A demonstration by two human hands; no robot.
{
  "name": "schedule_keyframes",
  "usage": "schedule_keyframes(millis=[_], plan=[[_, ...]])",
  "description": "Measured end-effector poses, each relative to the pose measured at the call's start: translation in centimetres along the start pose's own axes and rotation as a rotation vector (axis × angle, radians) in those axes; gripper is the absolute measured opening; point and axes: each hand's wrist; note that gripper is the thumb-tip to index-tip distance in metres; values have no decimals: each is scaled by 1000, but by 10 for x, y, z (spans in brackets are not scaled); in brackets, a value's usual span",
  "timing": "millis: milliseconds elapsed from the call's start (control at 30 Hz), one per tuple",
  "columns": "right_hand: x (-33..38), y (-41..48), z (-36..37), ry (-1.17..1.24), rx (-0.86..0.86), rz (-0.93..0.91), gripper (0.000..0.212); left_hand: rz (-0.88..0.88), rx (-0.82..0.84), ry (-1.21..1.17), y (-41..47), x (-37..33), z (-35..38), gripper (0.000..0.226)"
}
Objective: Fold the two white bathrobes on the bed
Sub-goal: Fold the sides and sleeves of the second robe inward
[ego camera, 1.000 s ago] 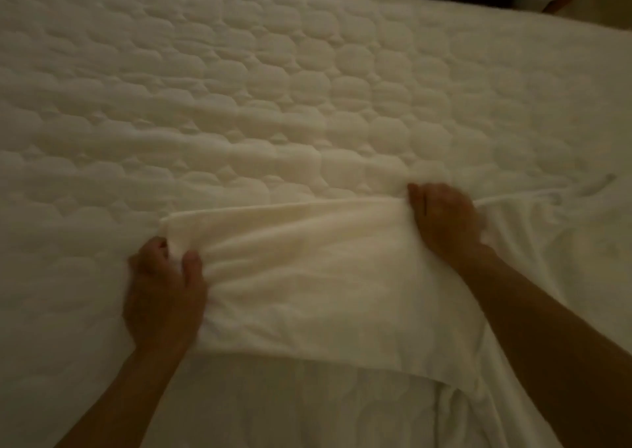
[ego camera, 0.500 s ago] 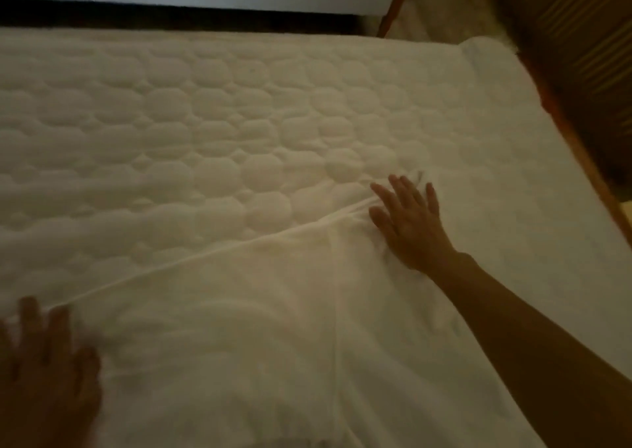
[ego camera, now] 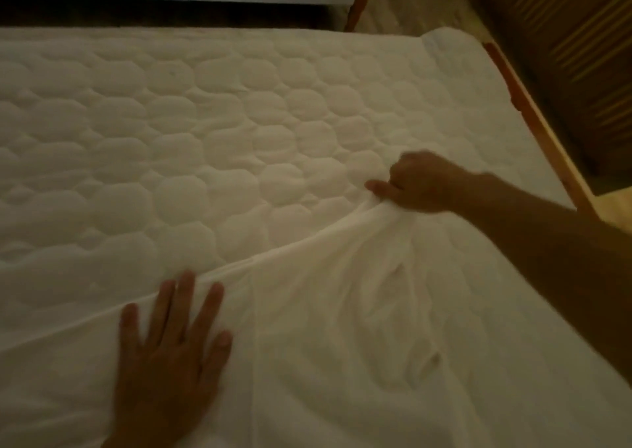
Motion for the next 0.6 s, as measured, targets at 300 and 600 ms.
schedule_keyframes(millis=[300,600], plan=[[4,64,83,85,-282,176,64,0,-178,20,2,0,28,62],[112,-17,57,579,-906,46,59,17,-118,0,3,0,18,62]])
Point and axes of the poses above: each hand's wrist, its own y-axis towards the middle knuckle, its own z-axis out of the palm, x = y × z, and after that the axes turned 11 degrees about y, right-handed
